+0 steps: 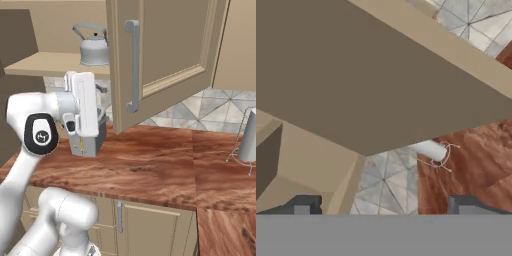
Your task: Open the cabinet, pick the kettle from the cabinet, and place it in the sink.
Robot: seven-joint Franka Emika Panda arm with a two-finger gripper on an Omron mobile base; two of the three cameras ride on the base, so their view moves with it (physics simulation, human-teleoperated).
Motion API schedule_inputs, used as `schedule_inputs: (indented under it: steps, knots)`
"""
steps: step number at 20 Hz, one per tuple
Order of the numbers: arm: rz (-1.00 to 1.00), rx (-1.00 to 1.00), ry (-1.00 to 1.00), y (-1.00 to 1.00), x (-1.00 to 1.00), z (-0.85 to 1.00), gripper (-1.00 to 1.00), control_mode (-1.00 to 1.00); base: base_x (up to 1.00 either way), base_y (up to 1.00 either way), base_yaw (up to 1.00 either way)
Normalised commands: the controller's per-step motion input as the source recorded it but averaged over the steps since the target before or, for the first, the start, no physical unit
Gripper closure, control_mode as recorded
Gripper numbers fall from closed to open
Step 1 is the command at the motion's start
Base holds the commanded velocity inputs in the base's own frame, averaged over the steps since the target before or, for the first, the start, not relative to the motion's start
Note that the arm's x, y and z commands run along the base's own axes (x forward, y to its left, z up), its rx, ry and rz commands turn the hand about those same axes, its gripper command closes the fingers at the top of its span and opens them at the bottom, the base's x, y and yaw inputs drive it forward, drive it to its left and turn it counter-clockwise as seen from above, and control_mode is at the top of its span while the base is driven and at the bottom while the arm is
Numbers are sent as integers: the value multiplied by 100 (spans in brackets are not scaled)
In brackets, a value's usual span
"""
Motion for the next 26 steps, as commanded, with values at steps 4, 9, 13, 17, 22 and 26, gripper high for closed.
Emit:
schedule_inputs:
  steps: [4,9,13,17,22,26]
  knots:
    - [-20,1,0,-25,14,3,-100,-100,0,0,0]
    - [-19,2,-2,-23,14,1,-100,-100,0,0,0]
    - [-14,5,-6,-37,3,0,-100,-100,0,0,0]
    - [-13,5,-10,-46,0,0,-100,-100,0,0,0]
    - [-14,6,-7,-50,-6,0,-100,-100,0,0,0]
    - [-14,7,-3,-56,-12,0,-100,-100,0,0,0]
